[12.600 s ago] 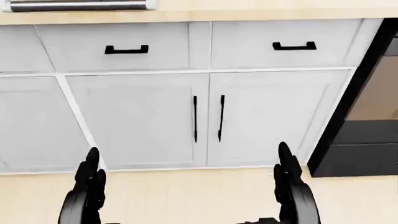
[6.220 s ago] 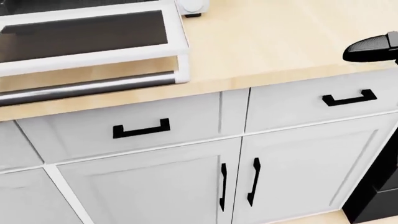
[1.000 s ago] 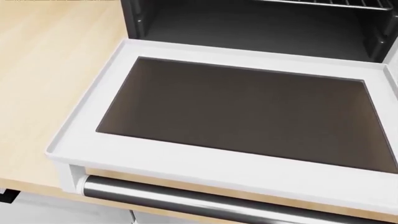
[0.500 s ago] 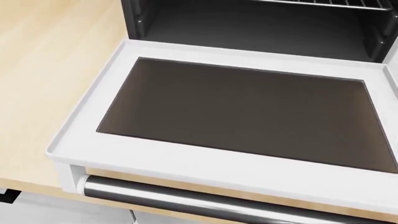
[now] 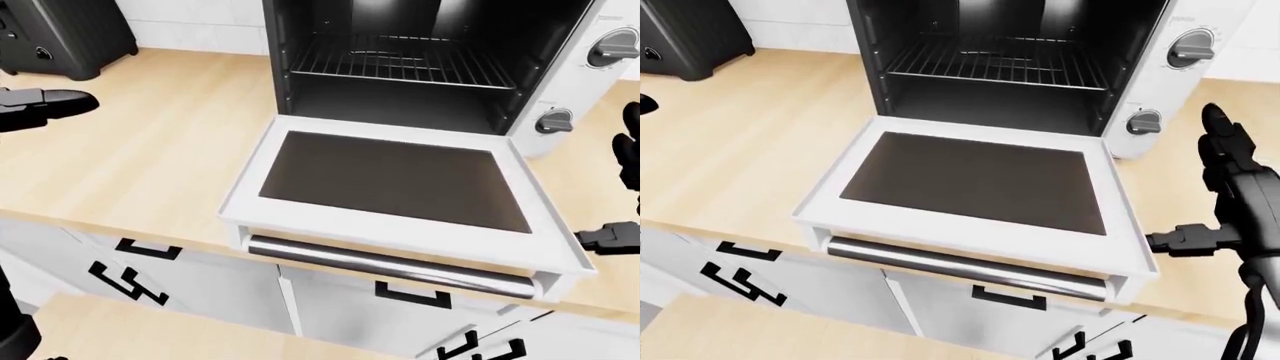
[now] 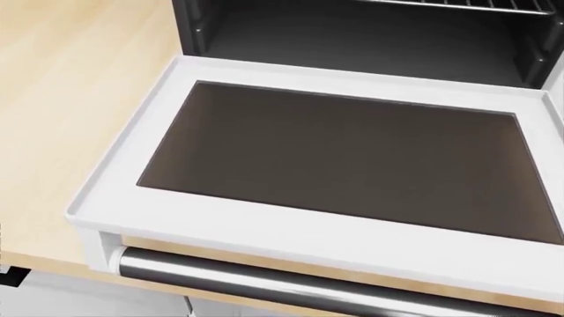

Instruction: Close the toaster oven door.

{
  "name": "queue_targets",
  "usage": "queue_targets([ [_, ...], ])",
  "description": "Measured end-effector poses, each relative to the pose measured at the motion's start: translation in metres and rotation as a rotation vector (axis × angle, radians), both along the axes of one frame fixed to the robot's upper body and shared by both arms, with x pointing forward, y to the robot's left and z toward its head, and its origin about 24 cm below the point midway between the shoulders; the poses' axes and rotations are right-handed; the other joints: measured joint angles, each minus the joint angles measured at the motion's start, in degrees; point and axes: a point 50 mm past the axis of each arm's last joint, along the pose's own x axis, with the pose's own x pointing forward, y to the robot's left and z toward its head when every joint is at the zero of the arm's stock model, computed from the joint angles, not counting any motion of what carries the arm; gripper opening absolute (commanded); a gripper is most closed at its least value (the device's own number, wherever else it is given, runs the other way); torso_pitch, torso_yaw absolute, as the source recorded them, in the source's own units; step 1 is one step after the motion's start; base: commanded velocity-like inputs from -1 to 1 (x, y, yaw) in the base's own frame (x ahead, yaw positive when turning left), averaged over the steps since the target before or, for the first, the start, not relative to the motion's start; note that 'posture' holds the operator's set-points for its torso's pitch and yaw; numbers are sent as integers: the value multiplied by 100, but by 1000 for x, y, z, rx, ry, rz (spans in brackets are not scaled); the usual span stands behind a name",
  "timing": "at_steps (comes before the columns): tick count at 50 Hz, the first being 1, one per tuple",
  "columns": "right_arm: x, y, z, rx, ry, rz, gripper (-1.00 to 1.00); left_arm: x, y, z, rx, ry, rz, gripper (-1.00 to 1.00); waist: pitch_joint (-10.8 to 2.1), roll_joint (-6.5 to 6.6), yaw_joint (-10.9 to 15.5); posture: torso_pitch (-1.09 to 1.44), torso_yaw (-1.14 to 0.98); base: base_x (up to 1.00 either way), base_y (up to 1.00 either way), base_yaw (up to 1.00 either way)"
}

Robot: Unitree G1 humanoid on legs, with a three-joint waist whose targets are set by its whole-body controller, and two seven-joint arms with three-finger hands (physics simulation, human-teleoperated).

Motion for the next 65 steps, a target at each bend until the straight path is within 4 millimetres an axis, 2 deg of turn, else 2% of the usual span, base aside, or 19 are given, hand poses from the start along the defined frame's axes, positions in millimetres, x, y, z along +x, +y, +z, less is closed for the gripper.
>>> queue_targets([
  [15,-9,12,-4,138,34,58,100,-1,-1,0,0,0,1,100,33,108,-29,0,0,0,0,0],
  [22,-4,21,20,160,-36,97,100,0,-2,1,4,0,-6,100,51,173,-66,0,0,0,0,0],
  [30,-1,25,46,153,-128,92,100,0,1,1,-1,-1,3,100,63,134,-84,0,0,0,0,0],
  [52,4,35,51,299,-182,-60,100,0,0,0,-2,-1,3,100,113,128,-65,0,0,0,0,0],
  [65,8,35,69,339,-195,-104,100,-1,-1,1,-2,-3,1,100,137,142,-24,0,0,0,0,0],
])
